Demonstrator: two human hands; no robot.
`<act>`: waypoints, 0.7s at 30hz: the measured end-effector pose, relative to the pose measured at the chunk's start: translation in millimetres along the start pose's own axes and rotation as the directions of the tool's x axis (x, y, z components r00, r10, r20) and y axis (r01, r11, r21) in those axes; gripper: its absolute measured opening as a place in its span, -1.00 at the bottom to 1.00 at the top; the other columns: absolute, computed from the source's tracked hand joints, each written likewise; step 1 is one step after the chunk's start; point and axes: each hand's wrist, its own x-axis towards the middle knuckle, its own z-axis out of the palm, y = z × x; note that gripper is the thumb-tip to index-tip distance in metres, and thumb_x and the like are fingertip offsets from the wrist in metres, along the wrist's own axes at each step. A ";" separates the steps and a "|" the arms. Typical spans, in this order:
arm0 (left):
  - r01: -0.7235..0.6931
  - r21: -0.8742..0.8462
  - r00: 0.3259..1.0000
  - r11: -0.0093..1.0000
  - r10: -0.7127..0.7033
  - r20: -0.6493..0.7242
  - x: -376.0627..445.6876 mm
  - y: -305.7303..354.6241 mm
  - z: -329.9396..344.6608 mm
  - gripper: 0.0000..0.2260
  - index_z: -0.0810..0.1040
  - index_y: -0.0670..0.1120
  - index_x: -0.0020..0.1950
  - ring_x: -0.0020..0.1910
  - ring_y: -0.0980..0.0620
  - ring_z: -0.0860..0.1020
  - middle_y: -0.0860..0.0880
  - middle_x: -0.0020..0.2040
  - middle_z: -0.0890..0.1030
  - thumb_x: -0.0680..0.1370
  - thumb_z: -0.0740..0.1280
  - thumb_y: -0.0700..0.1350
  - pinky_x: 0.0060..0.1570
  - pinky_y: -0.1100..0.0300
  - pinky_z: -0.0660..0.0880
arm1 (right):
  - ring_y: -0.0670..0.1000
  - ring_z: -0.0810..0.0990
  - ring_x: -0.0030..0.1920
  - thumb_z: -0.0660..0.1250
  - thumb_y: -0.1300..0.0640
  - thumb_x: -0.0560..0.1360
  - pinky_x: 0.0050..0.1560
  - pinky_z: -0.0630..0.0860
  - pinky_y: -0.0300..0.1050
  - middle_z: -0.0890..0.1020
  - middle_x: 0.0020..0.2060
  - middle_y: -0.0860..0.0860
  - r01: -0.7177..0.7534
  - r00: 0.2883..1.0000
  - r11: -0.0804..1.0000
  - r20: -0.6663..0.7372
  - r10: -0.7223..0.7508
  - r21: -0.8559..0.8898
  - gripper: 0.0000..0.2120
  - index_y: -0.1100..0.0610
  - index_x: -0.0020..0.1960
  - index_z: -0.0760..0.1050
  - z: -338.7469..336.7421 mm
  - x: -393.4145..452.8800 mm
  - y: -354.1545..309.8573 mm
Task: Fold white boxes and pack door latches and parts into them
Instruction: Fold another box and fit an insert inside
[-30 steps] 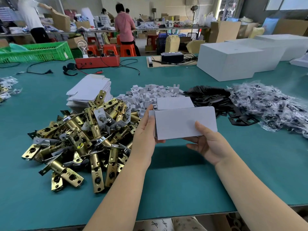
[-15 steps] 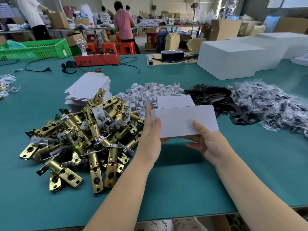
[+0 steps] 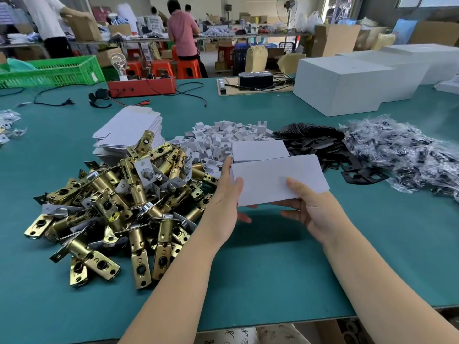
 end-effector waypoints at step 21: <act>-0.076 0.163 0.997 0.984 0.077 0.003 -5.6 2.9 -5.6 -0.41 0.23 0.33 0.45 -0.44 0.03 0.54 0.21 -0.11 0.65 0.44 0.14 -0.05 -0.52 0.19 0.48 | 0.02 0.69 -0.36 0.31 0.10 0.52 -0.51 0.47 -0.28 0.68 -0.32 0.00 -0.144 0.988 0.988 -0.047 0.147 0.055 -0.90 0.06 0.03 0.48 -7.0 2.0 -1.1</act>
